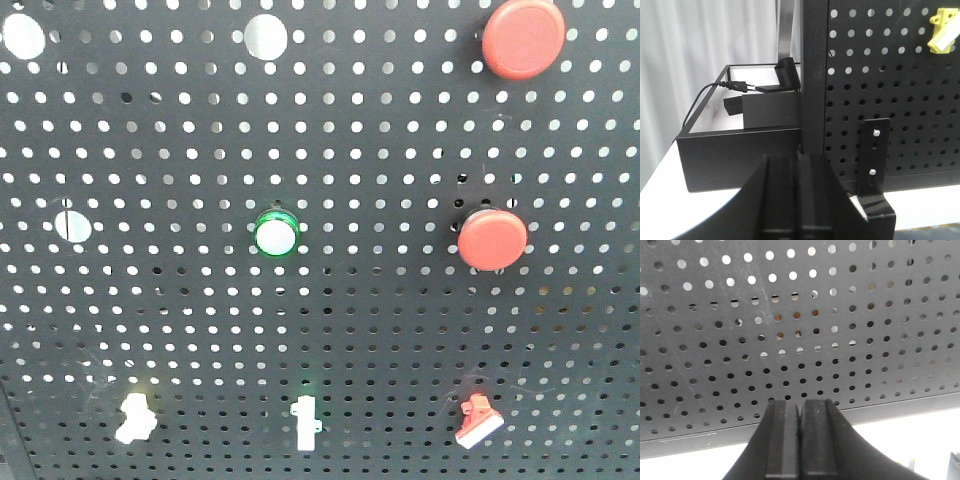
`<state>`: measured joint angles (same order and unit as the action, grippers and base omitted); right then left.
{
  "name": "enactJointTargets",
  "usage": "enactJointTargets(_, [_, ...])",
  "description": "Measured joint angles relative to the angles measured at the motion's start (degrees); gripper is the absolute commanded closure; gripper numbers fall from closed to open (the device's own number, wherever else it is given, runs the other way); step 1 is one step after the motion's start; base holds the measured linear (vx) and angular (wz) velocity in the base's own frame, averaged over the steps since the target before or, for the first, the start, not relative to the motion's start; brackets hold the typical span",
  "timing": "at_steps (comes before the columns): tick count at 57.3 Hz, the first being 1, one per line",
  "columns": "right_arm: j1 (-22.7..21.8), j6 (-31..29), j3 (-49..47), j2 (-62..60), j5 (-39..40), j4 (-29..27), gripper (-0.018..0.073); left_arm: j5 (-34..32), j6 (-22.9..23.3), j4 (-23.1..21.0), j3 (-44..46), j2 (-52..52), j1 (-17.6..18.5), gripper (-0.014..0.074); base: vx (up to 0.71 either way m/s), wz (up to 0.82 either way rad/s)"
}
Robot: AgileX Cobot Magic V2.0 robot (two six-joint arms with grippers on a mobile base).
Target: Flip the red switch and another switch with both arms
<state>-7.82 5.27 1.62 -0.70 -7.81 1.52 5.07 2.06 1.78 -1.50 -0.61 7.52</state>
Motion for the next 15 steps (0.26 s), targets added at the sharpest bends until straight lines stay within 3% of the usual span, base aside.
enactJointTargets(15, [0.0, 0.1, 0.0, 0.0, 0.0, 0.0, 0.0566, 0.0, 0.0, 0.0, 0.0, 0.0, 0.0, 0.0594, 0.0, 0.0])
